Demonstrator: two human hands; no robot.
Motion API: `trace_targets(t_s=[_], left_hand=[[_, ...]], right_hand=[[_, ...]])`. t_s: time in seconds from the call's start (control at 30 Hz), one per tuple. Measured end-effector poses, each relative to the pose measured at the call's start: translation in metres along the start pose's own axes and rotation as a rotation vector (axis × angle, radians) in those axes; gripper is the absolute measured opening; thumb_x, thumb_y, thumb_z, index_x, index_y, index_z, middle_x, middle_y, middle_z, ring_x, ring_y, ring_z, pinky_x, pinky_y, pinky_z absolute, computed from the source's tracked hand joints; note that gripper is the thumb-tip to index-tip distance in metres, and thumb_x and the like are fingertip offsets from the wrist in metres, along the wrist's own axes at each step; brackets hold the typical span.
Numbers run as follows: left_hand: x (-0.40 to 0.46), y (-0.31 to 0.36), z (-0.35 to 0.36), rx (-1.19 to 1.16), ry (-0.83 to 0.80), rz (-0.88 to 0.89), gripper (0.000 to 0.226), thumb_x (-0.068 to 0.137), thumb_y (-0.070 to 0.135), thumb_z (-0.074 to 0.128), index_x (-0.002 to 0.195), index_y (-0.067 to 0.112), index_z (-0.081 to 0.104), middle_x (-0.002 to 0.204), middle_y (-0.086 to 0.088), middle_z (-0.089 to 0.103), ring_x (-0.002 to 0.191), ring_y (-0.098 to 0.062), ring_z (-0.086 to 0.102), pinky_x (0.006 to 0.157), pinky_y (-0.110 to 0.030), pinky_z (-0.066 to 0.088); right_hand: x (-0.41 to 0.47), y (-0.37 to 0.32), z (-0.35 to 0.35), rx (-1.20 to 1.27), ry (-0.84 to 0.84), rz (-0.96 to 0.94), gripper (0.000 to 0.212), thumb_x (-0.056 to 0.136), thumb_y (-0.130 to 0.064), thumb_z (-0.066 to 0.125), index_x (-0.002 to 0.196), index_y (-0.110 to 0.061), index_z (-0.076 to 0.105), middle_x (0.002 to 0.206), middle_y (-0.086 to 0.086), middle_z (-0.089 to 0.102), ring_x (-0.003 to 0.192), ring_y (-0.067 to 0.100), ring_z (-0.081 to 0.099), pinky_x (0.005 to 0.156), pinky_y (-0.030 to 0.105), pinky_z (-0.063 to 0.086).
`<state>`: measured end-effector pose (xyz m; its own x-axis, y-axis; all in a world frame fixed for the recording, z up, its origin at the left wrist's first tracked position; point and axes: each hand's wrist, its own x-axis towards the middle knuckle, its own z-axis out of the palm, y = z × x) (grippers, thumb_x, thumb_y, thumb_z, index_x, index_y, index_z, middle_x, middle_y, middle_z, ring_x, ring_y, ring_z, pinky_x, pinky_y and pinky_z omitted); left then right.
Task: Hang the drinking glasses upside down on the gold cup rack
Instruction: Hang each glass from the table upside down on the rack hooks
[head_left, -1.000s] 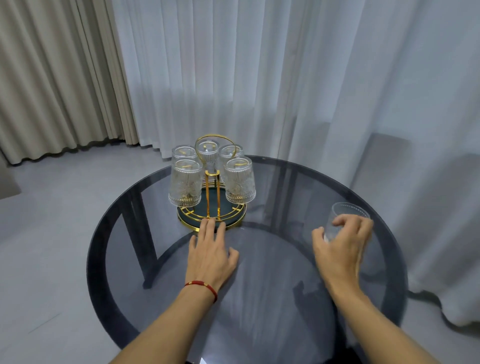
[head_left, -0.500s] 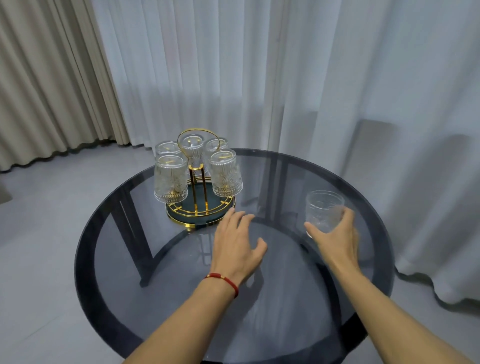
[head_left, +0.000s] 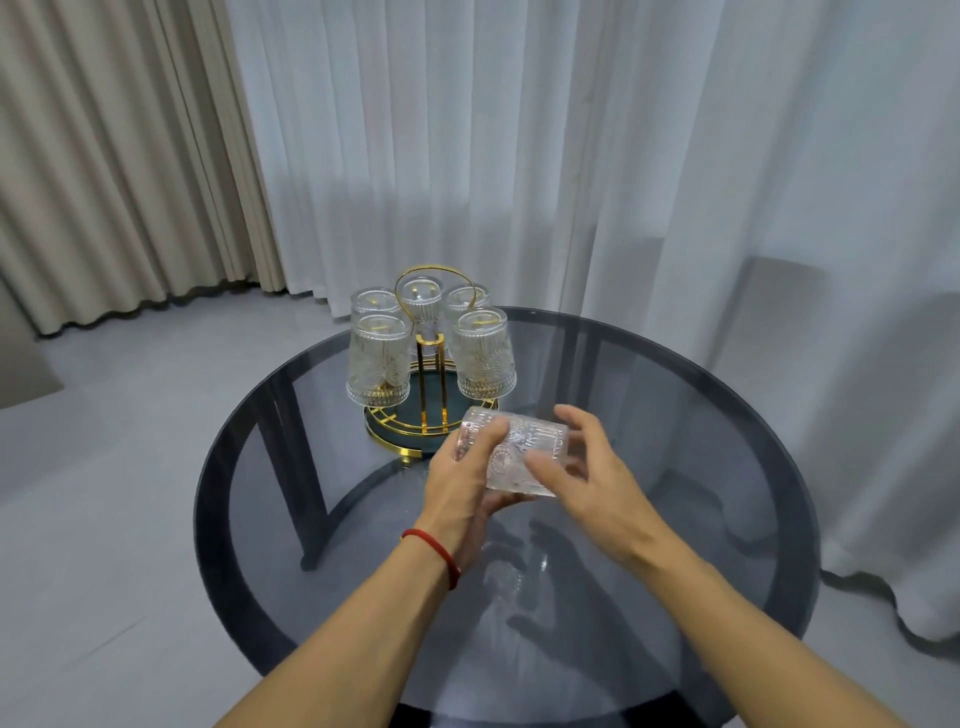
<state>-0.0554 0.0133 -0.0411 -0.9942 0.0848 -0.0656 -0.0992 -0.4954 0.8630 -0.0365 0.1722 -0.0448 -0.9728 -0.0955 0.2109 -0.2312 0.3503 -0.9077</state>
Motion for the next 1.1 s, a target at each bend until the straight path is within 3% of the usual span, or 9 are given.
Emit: trace_targets(t_s=[0.07,0.13,0.2,0.3,0.43,0.63,0.77,0.9,1.1], left_hand=[[0.0,0.005,-0.006,0.043,0.012,0.039,0.04,0.093,0.027,0.068,0.124,0.002,0.061,0.117,-0.026,0.069,0.107,-0.041,0.068,0.089,-0.064,0.055],[0.001,0.009,-0.013,0.176,0.055,0.072,0.038,0.097,0.039,0.059,0.117,0.008,0.066,0.111,-0.02,0.072,0.103,-0.036,0.07,0.088,-0.058,0.057],[0.004,0.01,-0.024,0.426,0.156,0.127,0.044,0.102,0.05,0.043,0.105,0.016,0.07,0.101,-0.009,0.074,0.096,-0.026,0.069,0.083,-0.045,0.058],[0.014,0.004,-0.05,0.93,0.262,0.404,0.038,0.103,0.039,0.038,0.093,0.016,0.067,0.093,-0.002,0.065,0.095,-0.022,0.056,0.079,-0.034,0.045],[0.027,-0.007,-0.077,1.242,0.23,0.557,0.032,0.1,0.026,0.046,0.122,0.013,0.065,0.119,0.0,0.061,0.115,-0.014,0.051,0.101,-0.038,0.046],[0.033,-0.018,-0.089,1.591,0.163,0.429,0.066,0.092,0.039,0.053,0.152,0.021,0.032,0.158,-0.005,0.03,0.147,-0.024,0.021,0.118,-0.049,0.028],[0.036,-0.023,-0.086,1.686,0.118,0.39,0.073,0.094,0.048,0.042,0.157,0.024,0.015,0.166,-0.004,0.014,0.153,-0.022,-0.002,0.123,-0.05,0.008],[0.038,-0.026,-0.084,1.704,0.124,0.394,0.072,0.094,0.052,0.034,0.157,0.026,0.016,0.166,-0.005,0.015,0.153,-0.023,-0.001,0.123,-0.051,0.009],[0.041,-0.025,-0.084,1.727,0.145,0.41,0.071,0.092,0.057,0.031,0.156,0.027,0.022,0.161,-0.007,0.026,0.151,-0.03,0.009,0.121,-0.054,0.016]], right_hand=[[0.0,-0.002,0.01,0.116,-0.028,0.063,0.064,0.079,-0.072,0.068,0.132,-0.038,0.051,0.124,-0.007,0.071,0.11,0.013,0.071,0.097,0.046,0.058],[0.0,-0.005,0.015,0.109,0.023,0.051,0.059,0.08,-0.066,0.07,0.13,-0.038,0.054,0.119,-0.007,0.073,0.106,0.013,0.073,0.095,0.047,0.059],[0.001,-0.01,0.016,0.009,0.087,0.018,0.063,0.077,-0.066,0.074,0.132,-0.042,0.055,0.12,-0.011,0.072,0.108,0.008,0.071,0.097,0.042,0.058],[0.001,-0.022,0.016,-0.138,0.168,-0.066,0.063,0.079,-0.056,0.079,0.135,-0.047,0.052,0.125,-0.016,0.067,0.114,0.007,0.066,0.1,0.04,0.056],[0.01,-0.045,0.021,-0.314,0.261,-0.263,0.065,0.082,-0.04,0.082,0.141,-0.041,0.052,0.121,-0.014,0.062,0.11,0.006,0.062,0.097,0.036,0.054],[0.057,-0.094,0.032,-0.35,0.296,-0.362,0.067,0.082,-0.045,0.08,0.141,-0.034,0.049,0.127,-0.015,0.062,0.11,0.003,0.058,0.094,0.022,0.045],[0.091,-0.116,0.042,-0.444,0.293,-0.397,0.069,0.081,-0.049,0.078,0.14,-0.024,0.051,0.133,-0.008,0.063,0.111,0.004,0.055,0.093,0.024,0.04],[0.115,-0.122,0.048,-0.584,0.249,-0.374,0.07,0.084,-0.054,0.071,0.144,-0.025,0.049,0.138,0.001,0.062,0.123,0.023,0.06,0.102,0.043,0.05],[0.133,-0.114,0.056,-0.627,0.202,-0.349,0.067,0.083,-0.057,0.068,0.14,-0.023,0.058,0.136,0.001,0.066,0.125,0.025,0.061,0.105,0.049,0.048]])
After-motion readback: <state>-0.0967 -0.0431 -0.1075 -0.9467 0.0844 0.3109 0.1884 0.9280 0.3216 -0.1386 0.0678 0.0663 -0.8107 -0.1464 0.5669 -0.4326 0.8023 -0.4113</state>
